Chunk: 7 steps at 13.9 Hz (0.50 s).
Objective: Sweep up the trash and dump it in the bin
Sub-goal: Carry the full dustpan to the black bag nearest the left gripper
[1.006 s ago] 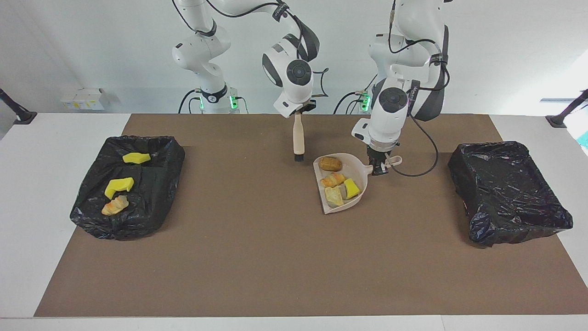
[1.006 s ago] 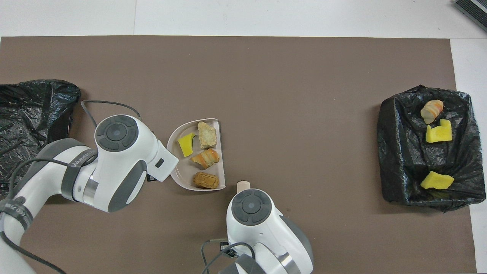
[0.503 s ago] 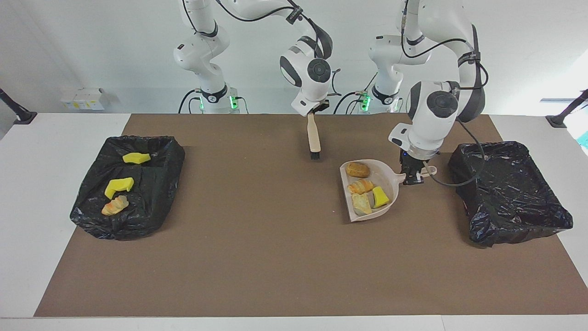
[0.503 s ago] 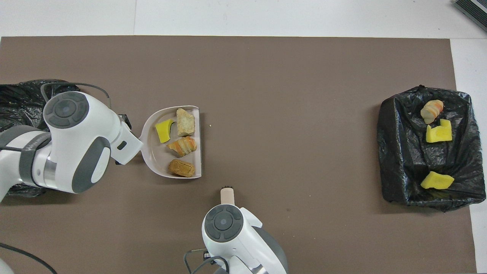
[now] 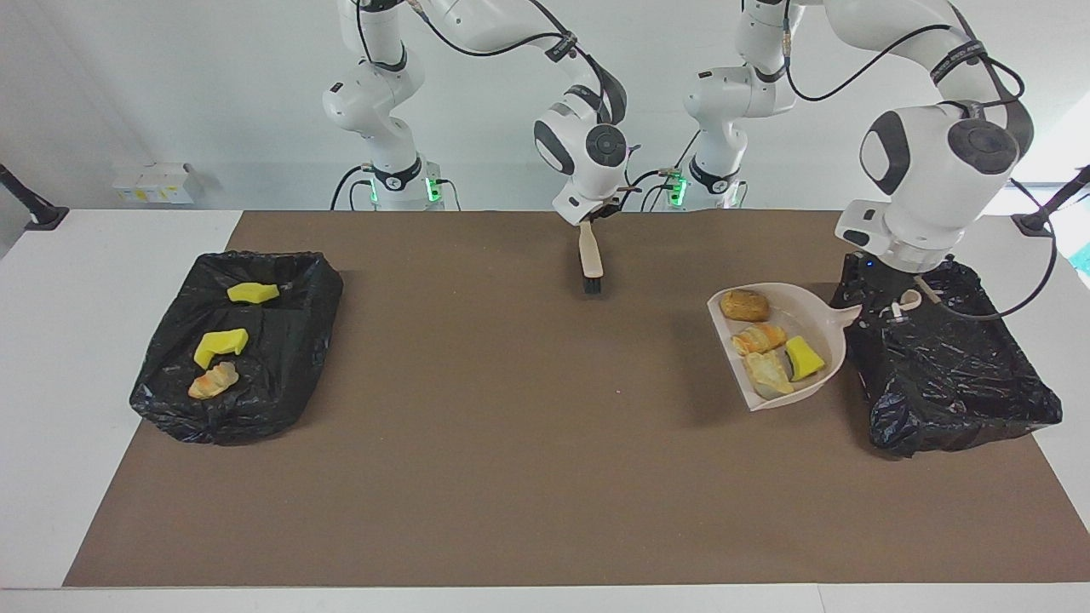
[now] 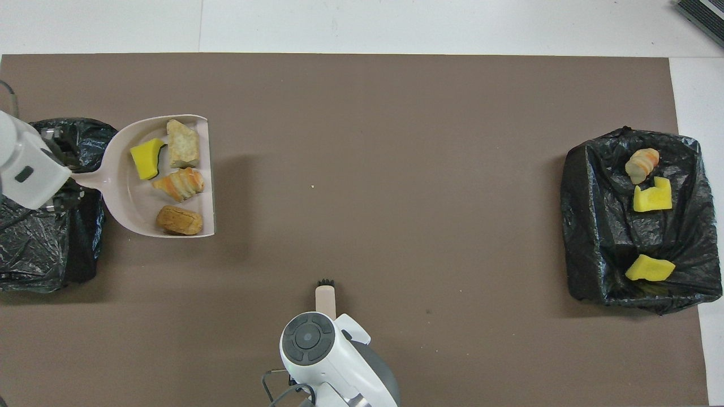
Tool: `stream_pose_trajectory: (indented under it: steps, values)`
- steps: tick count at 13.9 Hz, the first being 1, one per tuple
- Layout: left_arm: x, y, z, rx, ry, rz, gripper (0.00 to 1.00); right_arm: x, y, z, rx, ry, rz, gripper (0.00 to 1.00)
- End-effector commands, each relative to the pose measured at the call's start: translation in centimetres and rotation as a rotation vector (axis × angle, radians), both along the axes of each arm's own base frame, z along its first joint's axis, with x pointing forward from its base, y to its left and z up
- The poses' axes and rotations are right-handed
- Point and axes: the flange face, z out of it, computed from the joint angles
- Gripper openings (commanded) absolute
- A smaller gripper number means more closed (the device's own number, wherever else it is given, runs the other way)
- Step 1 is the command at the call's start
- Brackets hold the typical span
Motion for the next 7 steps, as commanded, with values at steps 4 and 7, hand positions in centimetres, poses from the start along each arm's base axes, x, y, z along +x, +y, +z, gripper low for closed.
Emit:
stream_pose_trajectory:
  steps: [4,7]
  values:
    - [0.3,9.9,5.0,0.033,-0.068,0.0,0.0,2.8,-0.1,5.2,-0.006,0.02,-0.019,1.0]
    - [-0.2,14.2,6.0,0.051,-0.091,0.024,0.0,4.8,-0.7,7.3,-0.011,0.012,-0.009,1.0]
